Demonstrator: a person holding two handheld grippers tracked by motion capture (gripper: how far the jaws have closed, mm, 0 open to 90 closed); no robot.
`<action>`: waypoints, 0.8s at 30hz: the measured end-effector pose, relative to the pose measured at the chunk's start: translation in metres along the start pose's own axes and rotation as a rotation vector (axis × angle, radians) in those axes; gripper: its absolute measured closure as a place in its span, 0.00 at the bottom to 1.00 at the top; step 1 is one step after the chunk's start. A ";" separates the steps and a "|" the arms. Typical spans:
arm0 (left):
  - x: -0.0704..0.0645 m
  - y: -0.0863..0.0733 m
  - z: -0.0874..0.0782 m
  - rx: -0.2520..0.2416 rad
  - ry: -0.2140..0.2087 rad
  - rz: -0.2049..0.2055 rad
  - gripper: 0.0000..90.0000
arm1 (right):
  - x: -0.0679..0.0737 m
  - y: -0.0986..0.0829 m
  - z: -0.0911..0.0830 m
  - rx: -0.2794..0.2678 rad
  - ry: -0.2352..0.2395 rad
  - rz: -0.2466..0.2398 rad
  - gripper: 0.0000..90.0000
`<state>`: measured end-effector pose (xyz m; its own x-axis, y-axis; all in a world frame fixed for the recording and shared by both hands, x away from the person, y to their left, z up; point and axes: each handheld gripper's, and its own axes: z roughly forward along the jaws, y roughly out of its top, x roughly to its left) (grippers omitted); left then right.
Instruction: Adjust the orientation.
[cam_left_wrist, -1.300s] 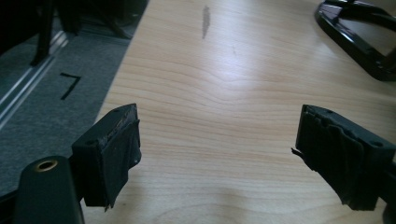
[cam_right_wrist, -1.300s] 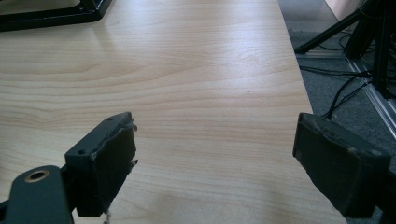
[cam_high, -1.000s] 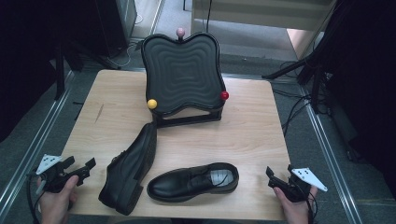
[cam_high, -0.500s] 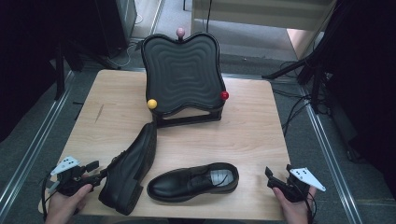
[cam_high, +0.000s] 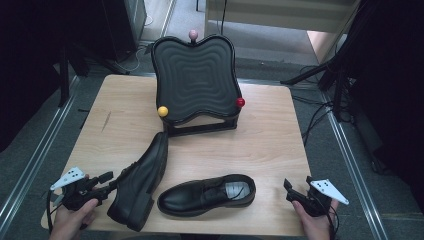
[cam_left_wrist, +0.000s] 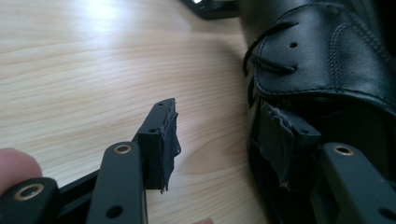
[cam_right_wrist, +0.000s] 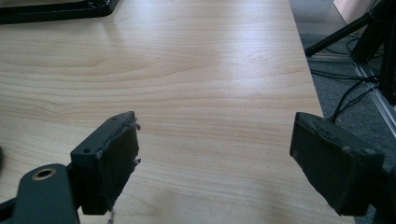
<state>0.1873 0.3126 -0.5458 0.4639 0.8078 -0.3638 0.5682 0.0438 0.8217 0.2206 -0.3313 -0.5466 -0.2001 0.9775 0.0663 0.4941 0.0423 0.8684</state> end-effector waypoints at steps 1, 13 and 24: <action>-0.002 0.001 -0.001 -0.017 -0.034 -0.001 0.52 | 0.000 0.000 0.000 0.000 0.000 0.002 0.17; -0.019 0.003 0.008 0.028 -0.176 0.037 0.49 | 0.000 0.000 0.000 0.002 -0.001 0.005 0.17; -0.037 0.029 0.007 -0.024 -0.153 0.081 0.64 | 0.000 0.000 0.000 0.003 -0.006 0.006 0.17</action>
<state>0.1916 0.2800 -0.5116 0.6070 0.7101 -0.3569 0.5090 -0.0025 0.8608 0.2211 -0.3313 -0.5468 -0.1917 0.9791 0.0683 0.4981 0.0371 0.8663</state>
